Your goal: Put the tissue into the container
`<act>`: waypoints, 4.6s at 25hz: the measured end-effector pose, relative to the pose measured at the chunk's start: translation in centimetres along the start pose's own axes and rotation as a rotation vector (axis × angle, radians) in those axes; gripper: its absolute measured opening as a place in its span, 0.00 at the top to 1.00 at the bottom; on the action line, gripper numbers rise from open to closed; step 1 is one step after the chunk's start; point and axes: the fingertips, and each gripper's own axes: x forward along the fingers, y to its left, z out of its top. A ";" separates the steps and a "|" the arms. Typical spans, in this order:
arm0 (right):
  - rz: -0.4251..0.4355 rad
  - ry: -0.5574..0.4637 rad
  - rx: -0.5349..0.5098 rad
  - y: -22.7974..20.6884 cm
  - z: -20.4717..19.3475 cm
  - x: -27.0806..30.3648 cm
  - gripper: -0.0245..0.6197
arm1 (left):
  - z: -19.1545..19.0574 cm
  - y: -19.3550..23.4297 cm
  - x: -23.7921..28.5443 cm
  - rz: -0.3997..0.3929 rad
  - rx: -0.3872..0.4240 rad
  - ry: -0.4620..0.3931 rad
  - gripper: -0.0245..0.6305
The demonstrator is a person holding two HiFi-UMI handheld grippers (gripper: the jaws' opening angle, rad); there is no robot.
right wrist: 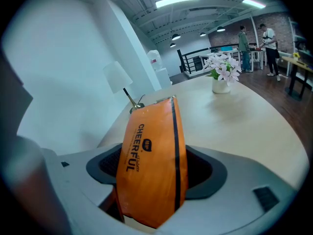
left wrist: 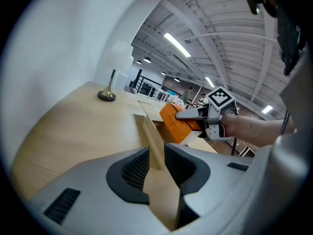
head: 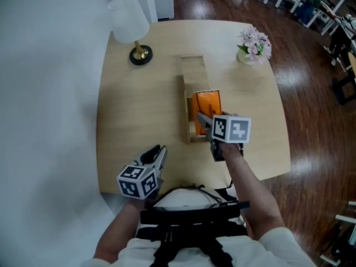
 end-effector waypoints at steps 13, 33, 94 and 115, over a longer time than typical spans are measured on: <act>-0.040 0.048 0.007 0.7 -2.1 2.7 0.39 | 0.1 1.1 -0.6 -0.023 0.009 0.010 0.84; -0.123 0.083 -0.023 -0.5 -4.1 5.3 0.37 | -0.4 1.9 0.4 -0.054 0.020 0.070 0.84; -0.014 0.011 -0.012 -4.5 -3.1 -2.4 0.43 | 1.3 -5.5 2.8 -0.142 0.016 0.007 0.84; 0.018 -0.013 -0.069 -7.9 -3.5 -6.8 0.82 | 2.6 -9.7 3.5 -0.154 0.035 -0.012 0.95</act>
